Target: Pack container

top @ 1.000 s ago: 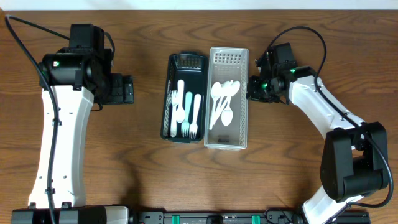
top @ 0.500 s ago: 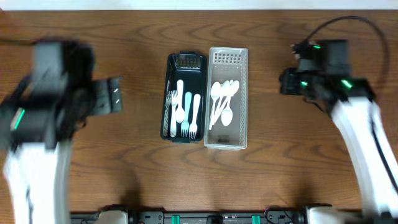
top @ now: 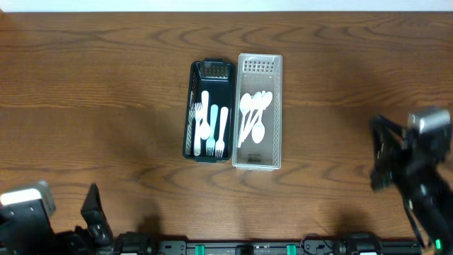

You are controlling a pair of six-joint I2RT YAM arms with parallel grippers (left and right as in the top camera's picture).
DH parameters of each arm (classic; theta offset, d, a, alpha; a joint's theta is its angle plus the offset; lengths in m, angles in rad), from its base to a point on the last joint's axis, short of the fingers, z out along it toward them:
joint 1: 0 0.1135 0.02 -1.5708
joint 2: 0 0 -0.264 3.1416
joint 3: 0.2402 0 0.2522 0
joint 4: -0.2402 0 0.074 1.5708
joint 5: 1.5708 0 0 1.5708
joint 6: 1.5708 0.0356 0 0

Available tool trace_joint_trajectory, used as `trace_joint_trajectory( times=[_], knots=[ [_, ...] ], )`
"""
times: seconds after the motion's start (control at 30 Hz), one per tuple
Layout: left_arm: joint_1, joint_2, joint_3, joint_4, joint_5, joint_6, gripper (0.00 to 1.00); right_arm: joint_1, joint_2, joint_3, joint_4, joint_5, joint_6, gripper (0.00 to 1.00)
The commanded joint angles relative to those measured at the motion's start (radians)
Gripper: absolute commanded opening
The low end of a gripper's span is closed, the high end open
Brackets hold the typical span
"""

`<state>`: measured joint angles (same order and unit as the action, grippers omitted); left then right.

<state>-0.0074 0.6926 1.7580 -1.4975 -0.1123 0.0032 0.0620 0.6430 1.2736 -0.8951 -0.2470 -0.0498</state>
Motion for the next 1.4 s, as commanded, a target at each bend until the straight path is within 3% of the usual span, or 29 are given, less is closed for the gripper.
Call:
trace_joint_trajectory(
  times=[0.0, 0.03, 0.1, 0.4, 1.07, 1.2, 1.37],
  knots=[
    [0.004, -0.03, -0.042, -0.014, -0.012, -0.013, 0.98, 0.001, -0.064, 0.002, -0.05, 0.014, -0.026, 0.43],
    [0.004, -0.039, -0.05, -0.015, -0.012, -0.012, 0.98, 0.001, -0.084, 0.002, -0.066, 0.013, -0.026, 0.5],
    [0.004, -0.047, -0.053, -0.028, -0.012, -0.012, 0.98, 0.001, -0.116, 0.002, -0.082, 0.011, -0.026, 0.99],
    [0.004, -0.047, -0.053, -0.029, -0.012, -0.012, 0.98, 0.001, -0.146, 0.002, -0.13, 0.011, -0.026, 0.99],
    [0.004, -0.047, -0.053, -0.029, -0.012, -0.012, 0.98, 0.001, -0.147, 0.0, -0.537, 0.026, -0.045, 0.99],
    [0.004, -0.047, -0.053, -0.029, -0.012, -0.012, 0.98, 0.001, -0.164, -0.017, -0.454, 0.154, -0.11, 0.99],
    [0.004, -0.047, -0.053, -0.029, -0.012, -0.012, 0.98, 0.001, -0.262, -0.187, -0.203, 0.237, -0.143, 0.99]
  ],
)
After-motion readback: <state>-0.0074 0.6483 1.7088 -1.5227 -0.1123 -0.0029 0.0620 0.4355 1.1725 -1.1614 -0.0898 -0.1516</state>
